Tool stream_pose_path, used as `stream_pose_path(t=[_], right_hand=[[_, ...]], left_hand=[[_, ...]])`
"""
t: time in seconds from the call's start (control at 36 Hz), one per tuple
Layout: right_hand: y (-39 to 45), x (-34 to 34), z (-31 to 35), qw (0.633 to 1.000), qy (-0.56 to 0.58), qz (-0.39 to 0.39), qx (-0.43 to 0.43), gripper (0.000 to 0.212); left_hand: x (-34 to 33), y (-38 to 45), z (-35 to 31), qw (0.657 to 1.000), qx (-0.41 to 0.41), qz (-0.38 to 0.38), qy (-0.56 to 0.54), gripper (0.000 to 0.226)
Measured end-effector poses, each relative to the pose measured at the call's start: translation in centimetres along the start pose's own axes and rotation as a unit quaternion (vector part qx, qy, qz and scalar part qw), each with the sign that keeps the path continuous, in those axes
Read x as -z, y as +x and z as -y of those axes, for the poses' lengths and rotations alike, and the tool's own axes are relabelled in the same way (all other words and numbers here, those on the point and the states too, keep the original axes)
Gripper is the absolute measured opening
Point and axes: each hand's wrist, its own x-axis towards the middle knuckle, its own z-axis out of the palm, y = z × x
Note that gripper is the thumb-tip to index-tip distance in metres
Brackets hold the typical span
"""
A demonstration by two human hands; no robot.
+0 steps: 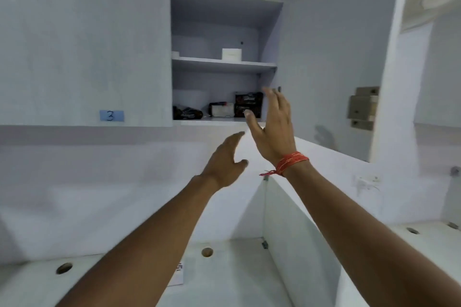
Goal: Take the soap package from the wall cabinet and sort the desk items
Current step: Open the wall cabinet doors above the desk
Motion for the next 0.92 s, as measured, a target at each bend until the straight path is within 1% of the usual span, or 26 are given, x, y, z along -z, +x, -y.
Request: stream_pose_path(t=[0.08, 0.17, 0.31, 0.47, 0.64, 0.72, 0.86, 0.92], right_hand=[[0.3, -4.7, 0.7, 0.997, 0.055, 0.032, -0.046, 0.054], [0.8, -10.0, 1.4, 0.991, 0.102, 0.053, -0.073, 0.049], [3.1, -17.7, 3.1, 0.974, 0.176, 0.073, -0.123, 0.039], [6.3, -23.7, 4.2, 0.953, 0.230, 0.085, -0.176, 0.029], [8.8, -27.8, 4.9, 0.929, 0.272, 0.106, -0.227, 0.032], [9.5, -29.2, 5.0, 0.923, 0.280, 0.122, -0.234, 0.027], [9.9, -30.1, 5.1, 0.915, 0.284, 0.151, -0.244, 0.012], [10.0, -30.1, 5.2, 0.908, 0.295, 0.154, -0.255, 0.012]], left_hand=[[3.9, 0.0, 3.8, 0.997, 0.037, -0.046, 0.044, 0.075], [7.8, 0.3, 7.9, 0.994, 0.040, -0.091, 0.043, 0.073], [13.1, 1.8, 13.6, 0.990, 0.051, -0.115, 0.064, 0.072], [16.6, 3.7, 18.0, 0.987, 0.031, -0.131, 0.083, 0.071], [18.4, 5.1, 21.4, 0.984, 0.011, -0.137, 0.112, 0.072], [19.0, 5.2, 22.4, 0.984, 0.003, -0.133, 0.120, 0.072], [19.4, 4.8, 23.4, 0.987, 0.003, -0.123, 0.102, 0.073], [19.5, 4.6, 23.3, 0.987, 0.003, -0.121, 0.101, 0.073]])
